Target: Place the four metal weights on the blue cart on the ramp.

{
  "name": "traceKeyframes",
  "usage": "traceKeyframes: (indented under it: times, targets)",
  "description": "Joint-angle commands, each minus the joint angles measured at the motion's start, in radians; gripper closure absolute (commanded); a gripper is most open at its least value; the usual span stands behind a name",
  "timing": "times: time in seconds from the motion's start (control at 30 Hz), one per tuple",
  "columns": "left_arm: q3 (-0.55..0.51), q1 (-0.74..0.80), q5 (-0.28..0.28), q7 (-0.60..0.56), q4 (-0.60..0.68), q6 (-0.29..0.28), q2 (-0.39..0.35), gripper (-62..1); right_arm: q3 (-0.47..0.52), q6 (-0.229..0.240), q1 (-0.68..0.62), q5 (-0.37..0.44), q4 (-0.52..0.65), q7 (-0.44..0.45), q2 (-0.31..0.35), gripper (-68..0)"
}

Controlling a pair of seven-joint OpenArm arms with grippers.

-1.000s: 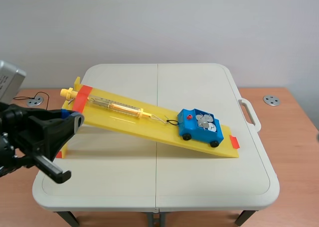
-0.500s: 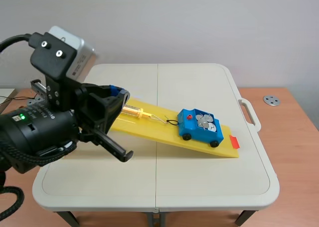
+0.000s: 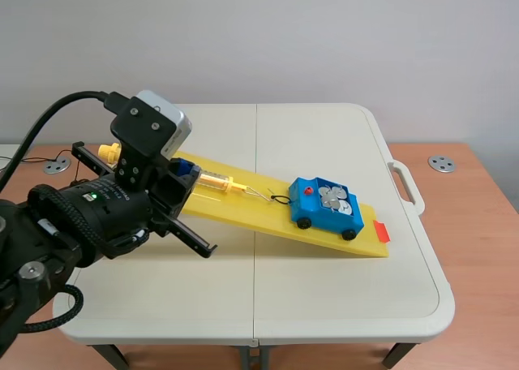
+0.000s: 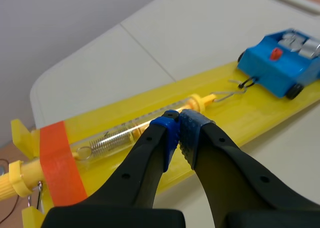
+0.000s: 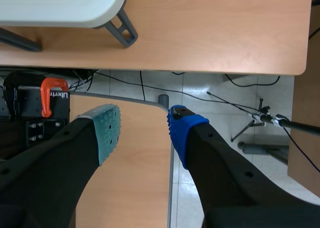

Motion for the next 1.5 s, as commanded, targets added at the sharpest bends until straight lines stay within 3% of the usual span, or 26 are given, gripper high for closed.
traceKeyframes:
  times: [0.0,0.23,1.47]
  targets:
    - [-0.011,-0.051,-0.026,-0.131,0.063,0.069,0.019,-2.7,0.05,0.042,-0.02,0.089,0.087,0.058,0.0,-24.0]
    - [-0.011,-0.089,-0.026,-0.142,0.006,0.074,0.019,-2.7,0.05,0.042,-0.02,0.088,0.087,0.048,-0.012,-24.0]
    - [-0.011,-0.087,-0.026,-0.157,0.002,0.073,0.019,-2.7,0.05,0.042,-0.019,0.088,0.087,0.048,-0.011,-24.0]
